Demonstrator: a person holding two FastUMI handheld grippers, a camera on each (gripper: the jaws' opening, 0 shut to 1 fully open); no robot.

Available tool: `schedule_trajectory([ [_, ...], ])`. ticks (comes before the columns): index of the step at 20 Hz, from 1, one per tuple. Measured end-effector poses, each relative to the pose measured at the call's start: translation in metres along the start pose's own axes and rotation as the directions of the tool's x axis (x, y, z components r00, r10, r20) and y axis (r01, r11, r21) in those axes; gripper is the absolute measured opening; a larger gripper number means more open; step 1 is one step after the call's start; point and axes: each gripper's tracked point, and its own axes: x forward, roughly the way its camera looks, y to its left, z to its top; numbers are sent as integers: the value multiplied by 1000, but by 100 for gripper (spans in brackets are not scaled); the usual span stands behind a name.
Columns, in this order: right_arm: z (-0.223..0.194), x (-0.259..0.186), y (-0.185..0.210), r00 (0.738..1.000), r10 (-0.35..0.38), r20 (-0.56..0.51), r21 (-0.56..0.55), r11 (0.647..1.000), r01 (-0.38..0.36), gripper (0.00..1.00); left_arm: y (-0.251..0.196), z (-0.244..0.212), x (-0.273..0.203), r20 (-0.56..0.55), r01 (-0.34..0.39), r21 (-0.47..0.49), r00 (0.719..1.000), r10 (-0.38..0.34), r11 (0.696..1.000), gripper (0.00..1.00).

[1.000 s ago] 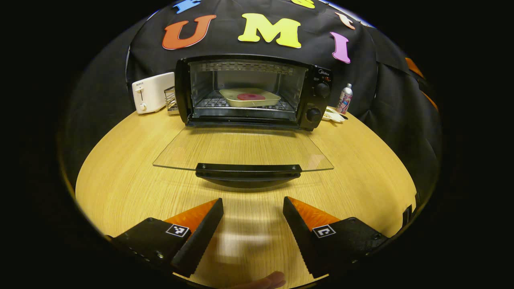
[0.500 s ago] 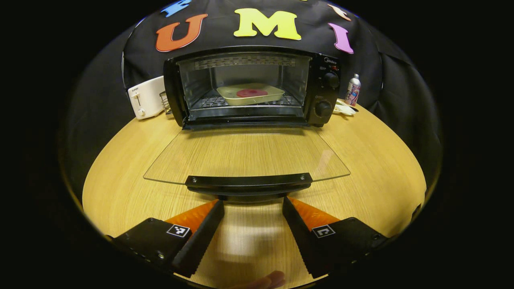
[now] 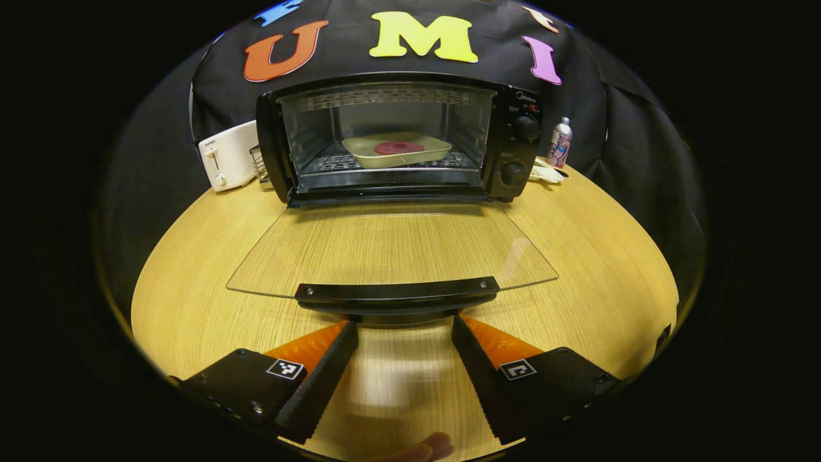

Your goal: Open the electric oven with the left hand, put the food in, and close the electric oven.

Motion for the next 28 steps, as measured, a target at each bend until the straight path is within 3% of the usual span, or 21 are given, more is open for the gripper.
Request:
schedule_trajectory([
  [10,16,-47,-18,996,-81,33,-52,995,83,96,-2,8,-7,21,6,4,1000,-6,1000,95],
  [11,19,-55,-21,995,-90,38,-58,994,92,96,-3,13,-11,40,-4,8,999,3,1000,100],
  [13,28,-69,-29,992,-107,60,-61,992,110,96,-2,23,-15,71,-17,23,997,16,1000,95],
  [17,36,-91,-43,989,-128,71,-34,991,131,96,-10,47,-16,111,34,-4,993,-34,999,95],
  [28,50,-124,-61,984,-144,100,-3,989,145,96,17,163,-7,294,-7,0,956,7,1000,96],
])
